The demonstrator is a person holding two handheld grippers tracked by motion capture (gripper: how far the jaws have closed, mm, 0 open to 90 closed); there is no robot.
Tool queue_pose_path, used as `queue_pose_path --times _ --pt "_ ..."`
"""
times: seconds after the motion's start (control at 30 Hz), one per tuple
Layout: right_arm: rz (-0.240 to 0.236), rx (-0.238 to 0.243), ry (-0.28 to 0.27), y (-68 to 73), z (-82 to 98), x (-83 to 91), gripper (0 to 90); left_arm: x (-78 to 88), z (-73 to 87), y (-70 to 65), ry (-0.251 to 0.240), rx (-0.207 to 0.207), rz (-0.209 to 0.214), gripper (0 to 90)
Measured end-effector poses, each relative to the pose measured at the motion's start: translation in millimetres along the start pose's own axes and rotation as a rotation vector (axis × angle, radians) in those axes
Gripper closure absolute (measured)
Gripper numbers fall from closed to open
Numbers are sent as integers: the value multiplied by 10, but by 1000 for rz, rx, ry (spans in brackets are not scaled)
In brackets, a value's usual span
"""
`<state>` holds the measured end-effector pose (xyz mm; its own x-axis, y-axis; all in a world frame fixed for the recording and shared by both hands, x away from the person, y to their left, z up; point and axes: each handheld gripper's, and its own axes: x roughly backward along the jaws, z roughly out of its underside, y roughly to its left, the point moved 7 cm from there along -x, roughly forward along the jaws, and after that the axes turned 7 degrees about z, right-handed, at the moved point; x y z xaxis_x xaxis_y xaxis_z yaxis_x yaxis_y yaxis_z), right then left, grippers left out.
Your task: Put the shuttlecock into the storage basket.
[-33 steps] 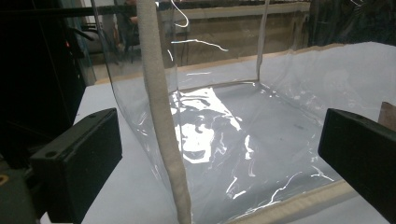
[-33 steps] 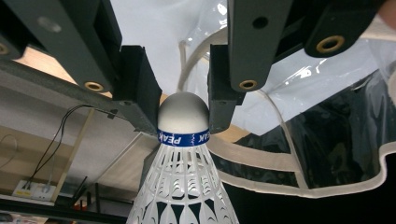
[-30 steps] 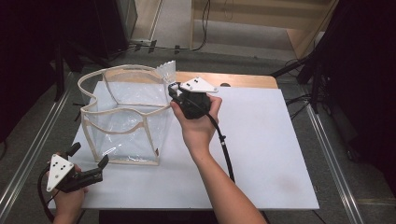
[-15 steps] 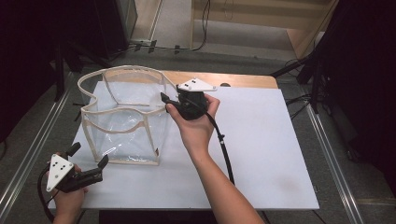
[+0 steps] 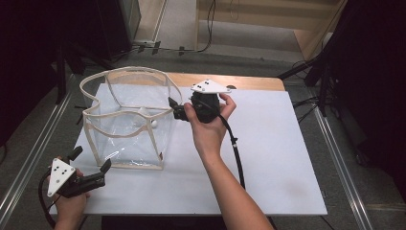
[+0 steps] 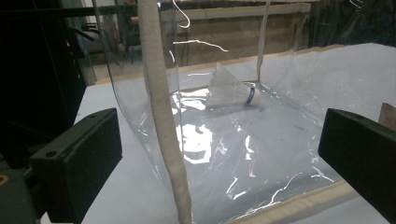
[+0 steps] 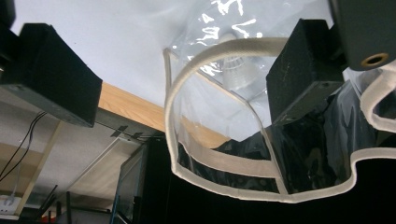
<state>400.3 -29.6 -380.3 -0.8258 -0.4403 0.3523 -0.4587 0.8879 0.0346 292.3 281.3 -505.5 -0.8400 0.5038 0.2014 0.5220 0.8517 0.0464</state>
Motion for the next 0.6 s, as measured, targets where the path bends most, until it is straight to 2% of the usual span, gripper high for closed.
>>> queue_pose_path --times 0.1,0.13,0.5,0.6 --pt "1 7 -2 -31 13 15 61 -1 0 0 -1 0 0 3" --pt "0 7 -1 -43 19 18 1 0 0 0 -1 0 0 3" --pt "-14 -2 -18 -189 87 98 0 1 1 0 1 -3 0 3" --pt "-5 -6 -22 -235 108 125 0 0 1 -2 1 -4 0 3"
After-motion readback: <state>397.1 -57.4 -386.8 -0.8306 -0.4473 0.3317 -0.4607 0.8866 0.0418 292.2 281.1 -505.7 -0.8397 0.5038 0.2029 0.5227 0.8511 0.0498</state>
